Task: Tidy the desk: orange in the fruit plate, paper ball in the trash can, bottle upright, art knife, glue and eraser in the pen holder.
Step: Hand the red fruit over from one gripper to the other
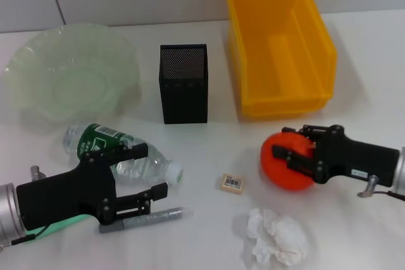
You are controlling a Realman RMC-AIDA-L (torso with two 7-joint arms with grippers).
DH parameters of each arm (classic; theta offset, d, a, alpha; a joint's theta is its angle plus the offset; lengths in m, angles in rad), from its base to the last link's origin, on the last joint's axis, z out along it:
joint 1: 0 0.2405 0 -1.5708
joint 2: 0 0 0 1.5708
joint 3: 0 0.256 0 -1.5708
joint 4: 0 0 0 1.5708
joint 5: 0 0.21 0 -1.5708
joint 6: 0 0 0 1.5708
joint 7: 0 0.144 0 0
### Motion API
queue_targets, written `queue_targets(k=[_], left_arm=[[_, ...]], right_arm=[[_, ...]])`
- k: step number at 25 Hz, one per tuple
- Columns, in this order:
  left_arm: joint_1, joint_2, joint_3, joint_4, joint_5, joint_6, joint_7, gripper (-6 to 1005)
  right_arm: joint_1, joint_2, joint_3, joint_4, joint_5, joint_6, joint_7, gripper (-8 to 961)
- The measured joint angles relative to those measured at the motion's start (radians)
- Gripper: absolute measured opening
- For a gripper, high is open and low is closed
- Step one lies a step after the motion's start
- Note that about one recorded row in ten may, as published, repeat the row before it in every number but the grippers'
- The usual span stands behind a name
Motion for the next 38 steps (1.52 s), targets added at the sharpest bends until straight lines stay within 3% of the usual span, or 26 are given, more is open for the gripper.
queue_targets(k=[5, 8, 16, 20, 27, 29, 30, 31, 34, 35, 38], left_arm=[[0.0, -0.001, -0.002, -0.001, -0.003, 0.0, 0.004, 827], [0.0, -0.004, -0.014, -0.002, -0.003, 0.0, 0.009, 827], [0.006, -0.008, -0.027, -0.003, -0.005, 0.003, 0.014, 828], [0.013, -0.011, -0.029, -0.003, -0.006, 0.0, 0.014, 828], [0.069, -0.021, -0.051, -0.003, -0.006, 0.008, 0.036, 828], [0.081, -0.024, -0.053, -0.003, -0.006, 0.01, 0.037, 828], [0.085, -0.026, -0.053, -0.003, -0.006, 0.011, 0.038, 828], [0.085, -0.026, -0.053, -0.003, -0.006, 0.011, 0.038, 827], [0.095, -0.031, -0.053, -0.003, -0.007, 0.011, 0.046, 827], [0.1, -0.033, -0.053, -0.004, -0.007, 0.012, 0.053, 828], [0.104, -0.035, -0.052, -0.007, -0.007, 0.013, 0.061, 828]], right_arm=[[-0.031, -0.001, 0.0, -0.054, 0.057, -0.084, 0.0, 424], [-0.036, -0.002, 0.001, -0.07, 0.064, -0.096, 0.004, 318], [-0.027, -0.001, -0.002, -0.107, 0.084, -0.16, 0.006, 284], [0.016, -0.001, -0.011, -0.153, 0.137, -0.208, 0.063, 263], [0.254, -0.008, -0.029, -0.221, 0.129, -0.147, 0.265, 209], [0.338, -0.013, -0.079, -0.228, 0.121, -0.066, 0.309, 192], [0.413, -0.018, -0.157, -0.232, 0.114, 0.026, 0.347, 184], [0.413, -0.018, -0.157, -0.232, 0.114, 0.026, 0.347, 176], [0.517, -0.022, -0.279, -0.216, 0.088, 0.169, 0.389, 151], [0.592, -0.021, -0.338, -0.179, 0.055, 0.258, 0.404, 143], [0.654, -0.015, -0.362, -0.142, 0.025, 0.308, 0.405, 116]])
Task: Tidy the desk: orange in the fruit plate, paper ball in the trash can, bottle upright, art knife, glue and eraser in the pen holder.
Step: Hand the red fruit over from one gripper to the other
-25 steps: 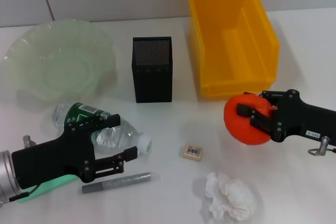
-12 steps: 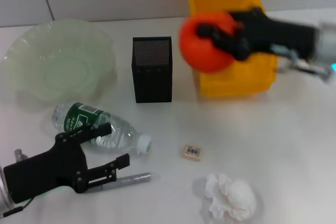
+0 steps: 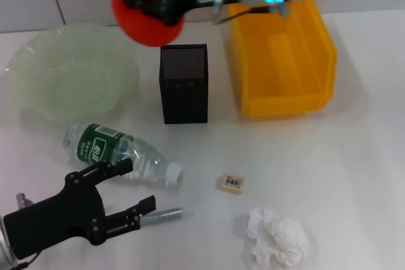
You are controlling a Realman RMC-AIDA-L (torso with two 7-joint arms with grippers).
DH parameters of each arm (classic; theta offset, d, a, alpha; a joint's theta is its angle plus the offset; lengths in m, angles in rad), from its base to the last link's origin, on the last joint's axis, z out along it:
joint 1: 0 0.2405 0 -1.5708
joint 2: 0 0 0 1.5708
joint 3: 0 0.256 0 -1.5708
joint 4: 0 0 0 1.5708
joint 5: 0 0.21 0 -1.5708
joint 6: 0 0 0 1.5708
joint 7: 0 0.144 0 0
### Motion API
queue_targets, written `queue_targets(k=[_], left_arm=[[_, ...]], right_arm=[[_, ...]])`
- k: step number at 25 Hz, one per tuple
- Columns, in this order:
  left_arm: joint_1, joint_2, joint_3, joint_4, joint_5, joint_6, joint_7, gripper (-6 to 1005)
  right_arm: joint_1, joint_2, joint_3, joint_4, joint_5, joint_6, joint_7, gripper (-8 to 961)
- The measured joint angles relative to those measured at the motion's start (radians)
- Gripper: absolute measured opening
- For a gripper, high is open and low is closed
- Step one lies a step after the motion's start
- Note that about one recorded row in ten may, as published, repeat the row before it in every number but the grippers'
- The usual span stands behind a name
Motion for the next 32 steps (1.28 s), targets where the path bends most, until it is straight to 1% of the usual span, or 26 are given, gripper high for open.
queue_targets(k=[1, 2, 3, 5, 7, 11, 12, 13, 16, 20, 22, 26, 32], left_arm=[[0.0, 0.0, 0.0, 0.0, 0.0, 0.0, 0.0, 828], [0.001, 0.0, 0.0, -0.003, 0.0, 0.001, 0.005, 827], [0.001, 0.0, 0.0, -0.003, 0.0, 0.001, 0.005, 827], [0.002, -0.001, -0.003, -0.018, -0.002, 0.005, 0.014, 827], [0.002, -0.001, -0.004, -0.021, -0.002, 0.007, 0.015, 827], [0.004, -0.001, -0.013, -0.023, -0.002, 0.029, 0.015, 827], [0.004, -0.001, -0.013, -0.023, -0.002, 0.029, 0.015, 827], [0.004, -0.001, -0.013, -0.023, -0.002, 0.034, 0.015, 827], [0.0, -0.001, -0.013, -0.023, -0.002, 0.037, 0.015, 827], [-0.008, -0.002, -0.014, -0.023, -0.002, 0.038, 0.013, 827], [-0.014, -0.004, -0.014, -0.023, -0.003, 0.039, 0.013, 827], [-0.021, -0.005, -0.014, -0.023, -0.003, 0.039, 0.011, 828], [-0.032, -0.006, -0.014, -0.024, -0.003, 0.038, 0.007, 828]], right_arm=[[0.029, 0.004, -0.009, 0.019, -0.012, 0.027, -0.007, 107], [0.077, 0.009, -0.032, 0.054, -0.022, 0.079, -0.032, 98], [0.077, 0.009, -0.032, 0.054, -0.022, 0.079, -0.032, 86], [0.116, 0.012, -0.052, 0.084, -0.022, 0.125, -0.058, 62], [0.161, 0.018, -0.066, 0.119, -0.017, 0.171, -0.106, 61], [0.185, 0.024, -0.103, 0.146, 0.003, 0.208, -0.179, 60], [0.196, 0.024, -0.162, 0.168, 0.042, 0.248, -0.212, 60], [0.196, 0.024, -0.162, 0.168, 0.042, 0.248, -0.212, 60], [0.194, 0.024, -0.275, 0.182, 0.108, 0.332, -0.273, 59], [0.191, 0.024, -0.361, 0.194, 0.161, 0.415, -0.324, 56], [0.188, 0.024, -0.372, 0.204, 0.167, 0.446, -0.356, 54], [0.185, 0.023, -0.373, 0.217, 0.169, 0.449, -0.371, 54], [0.159, 0.023, -0.375, 0.21, 0.17, 0.448, -0.382, 54]])
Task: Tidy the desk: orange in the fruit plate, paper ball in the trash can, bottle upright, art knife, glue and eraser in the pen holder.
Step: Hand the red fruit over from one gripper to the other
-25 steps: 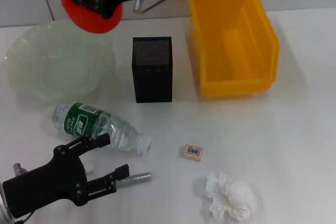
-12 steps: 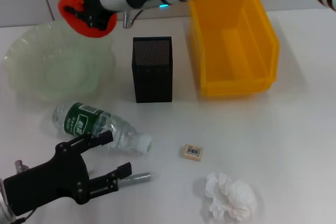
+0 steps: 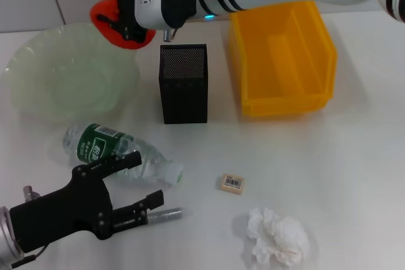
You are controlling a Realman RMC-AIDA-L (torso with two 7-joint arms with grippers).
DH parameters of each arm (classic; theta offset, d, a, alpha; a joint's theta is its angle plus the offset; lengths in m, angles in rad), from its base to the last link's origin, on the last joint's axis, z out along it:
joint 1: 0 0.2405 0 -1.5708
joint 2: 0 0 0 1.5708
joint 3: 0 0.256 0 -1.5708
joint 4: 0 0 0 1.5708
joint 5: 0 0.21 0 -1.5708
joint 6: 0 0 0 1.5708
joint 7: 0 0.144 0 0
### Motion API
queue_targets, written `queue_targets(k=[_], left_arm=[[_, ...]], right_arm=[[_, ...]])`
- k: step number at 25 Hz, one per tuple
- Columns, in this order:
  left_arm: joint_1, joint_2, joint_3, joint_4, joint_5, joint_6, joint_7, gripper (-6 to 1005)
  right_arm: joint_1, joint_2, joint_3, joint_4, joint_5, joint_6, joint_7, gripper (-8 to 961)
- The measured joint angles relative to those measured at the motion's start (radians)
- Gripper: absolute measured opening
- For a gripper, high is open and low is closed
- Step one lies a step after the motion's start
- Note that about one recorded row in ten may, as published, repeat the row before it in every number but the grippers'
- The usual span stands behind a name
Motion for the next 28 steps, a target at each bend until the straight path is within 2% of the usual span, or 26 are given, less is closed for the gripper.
queue_targets(k=[8, 9, 10, 11, 14, 15, 16, 17, 18, 21, 24, 25, 26, 28], left_arm=[[-0.012, -0.003, 0.003, 0.0, 0.0, -0.007, -0.001, 828], [-0.012, -0.003, 0.003, 0.0, 0.0, -0.007, -0.001, 828], [-0.012, -0.003, 0.003, 0.0, 0.0, -0.007, -0.001, 828], [-0.016, -0.006, -0.016, -0.004, -0.008, -0.012, 0.0, 828], [-0.022, -0.007, -0.022, -0.021, -0.035, -0.014, 0.004, 828], [-0.022, -0.007, -0.022, -0.021, -0.035, -0.014, 0.004, 828], [-0.027, -0.008, -0.024, -0.04, -0.066, -0.015, 0.009, 827], [-0.048, -0.008, -0.024, -0.12, -0.21, -0.013, 0.041, 827], [-0.059, -0.01, -0.019, -0.154, -0.266, -0.008, 0.053, 827], [-0.084, -0.012, 0.006, -0.194, -0.338, -0.001, 0.063, 827], [-0.12, -0.013, 0.041, -0.197, -0.344, -0.004, 0.064, 827], [-0.127, -0.014, 0.043, -0.199, -0.344, -0.006, 0.065, 827], [-0.138, -0.014, 0.044, -0.204, -0.349, -0.01, 0.069, 827], [-0.15, -0.015, 0.044, -0.215, -0.362, -0.012, 0.075, 828]], right_arm=[[-0.015, 0.0, -0.001, -0.017, 0.014, -0.002, -0.001, 53], [-0.03, 0.0, -0.008, -0.039, 0.034, -0.007, 0.005, 53], [-0.082, 0.0, -0.033, -0.112, 0.09, -0.013, 0.035, 53], [-0.082, 0.0, -0.033, -0.112, 0.09, -0.013, 0.035, 53], [-0.224, -0.002, -0.07, -0.336, 0.13, -0.018, 0.148, 53], [-0.341, -0.004, -0.075, -0.513, 0.132, -0.018, 0.227, 53], [-0.341, -0.004, -0.075, -0.513, 0.132, -0.018, 0.227, 53], [-0.402, -0.005, -0.075, -0.602, 0.135, -0.023, 0.268, 53], [-0.459, -0.004, -0.075, -0.682, 0.142, -0.031, 0.301, 53], [-0.604, -0.004, -0.07, -0.851, 0.243, -0.095, 0.349, 53], [-0.706, -0.006, -0.041, -0.911, 0.383, -0.196, 0.351, 52], [-0.756, -0.007, -0.006, -0.918, 0.464, -0.296, 0.352, 52], [-0.756, -0.007, -0.006, -0.918, 0.464, -0.296, 0.352, 52], [-0.785, -0.007, 0.028, -0.906, 0.523, -0.385, 0.353, 51]])
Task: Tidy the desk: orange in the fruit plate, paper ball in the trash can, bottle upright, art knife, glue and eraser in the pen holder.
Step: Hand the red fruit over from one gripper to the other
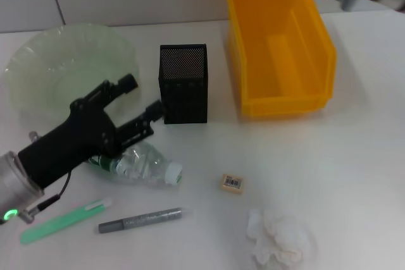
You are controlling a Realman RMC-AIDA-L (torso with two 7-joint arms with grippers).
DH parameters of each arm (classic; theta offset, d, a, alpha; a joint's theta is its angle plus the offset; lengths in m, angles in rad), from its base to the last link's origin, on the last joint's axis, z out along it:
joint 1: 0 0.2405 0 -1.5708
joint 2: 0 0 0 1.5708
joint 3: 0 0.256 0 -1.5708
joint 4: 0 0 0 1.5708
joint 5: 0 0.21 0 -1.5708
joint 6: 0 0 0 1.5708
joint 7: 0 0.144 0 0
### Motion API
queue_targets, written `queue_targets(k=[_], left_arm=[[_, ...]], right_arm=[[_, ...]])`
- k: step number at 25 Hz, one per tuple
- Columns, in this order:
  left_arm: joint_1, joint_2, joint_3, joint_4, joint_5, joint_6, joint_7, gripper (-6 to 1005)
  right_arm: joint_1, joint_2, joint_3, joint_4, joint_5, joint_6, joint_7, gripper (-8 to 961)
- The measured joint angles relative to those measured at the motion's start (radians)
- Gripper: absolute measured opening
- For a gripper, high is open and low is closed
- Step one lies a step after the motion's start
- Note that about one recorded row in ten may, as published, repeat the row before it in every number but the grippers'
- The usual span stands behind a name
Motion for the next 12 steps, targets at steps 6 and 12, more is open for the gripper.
queue_targets(k=[6, 12], left_arm=[[-0.088, -0.001, 0.001, -0.127, -0.13, -0.009, 0.087, 828], [-0.108, -0.001, 0.008, -0.133, -0.132, -0.012, 0.101, 828]], right_arm=[[-0.028, -0.006, 0.118, 0.085, 0.094, -0.206, 0.064, 51], [-0.023, -0.008, 0.178, 0.157, 0.086, -0.296, 0.11, 50]])
